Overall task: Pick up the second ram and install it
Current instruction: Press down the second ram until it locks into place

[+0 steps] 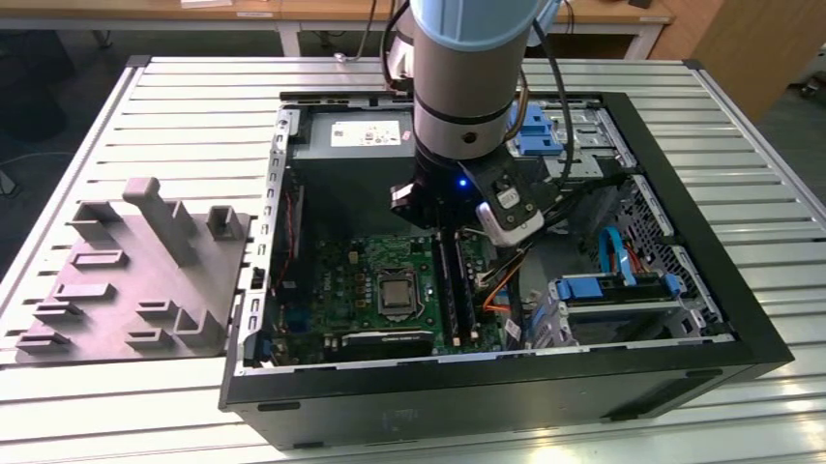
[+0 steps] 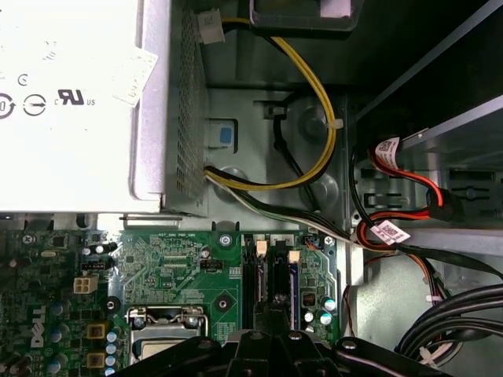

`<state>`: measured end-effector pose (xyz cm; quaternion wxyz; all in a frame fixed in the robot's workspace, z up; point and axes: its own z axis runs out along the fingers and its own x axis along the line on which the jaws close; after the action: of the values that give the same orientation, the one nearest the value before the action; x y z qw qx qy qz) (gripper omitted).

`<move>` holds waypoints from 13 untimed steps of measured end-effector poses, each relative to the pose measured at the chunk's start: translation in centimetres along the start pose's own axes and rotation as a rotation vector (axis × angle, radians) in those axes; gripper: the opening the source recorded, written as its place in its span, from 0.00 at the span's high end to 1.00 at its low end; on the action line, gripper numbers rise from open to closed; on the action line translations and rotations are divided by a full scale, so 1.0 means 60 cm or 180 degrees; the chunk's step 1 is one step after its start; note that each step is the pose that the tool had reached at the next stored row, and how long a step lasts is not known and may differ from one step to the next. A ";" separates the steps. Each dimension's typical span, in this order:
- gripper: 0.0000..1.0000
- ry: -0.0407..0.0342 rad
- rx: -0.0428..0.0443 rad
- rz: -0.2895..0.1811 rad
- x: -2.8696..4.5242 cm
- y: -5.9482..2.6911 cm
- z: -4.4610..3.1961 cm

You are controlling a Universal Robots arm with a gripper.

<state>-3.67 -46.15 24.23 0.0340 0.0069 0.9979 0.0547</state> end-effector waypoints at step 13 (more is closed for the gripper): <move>0.90 -0.0004 0.0007 0.0038 0.000 0.002 0.006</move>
<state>-3.67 -46.00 23.88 0.0343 0.0130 0.9979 0.0538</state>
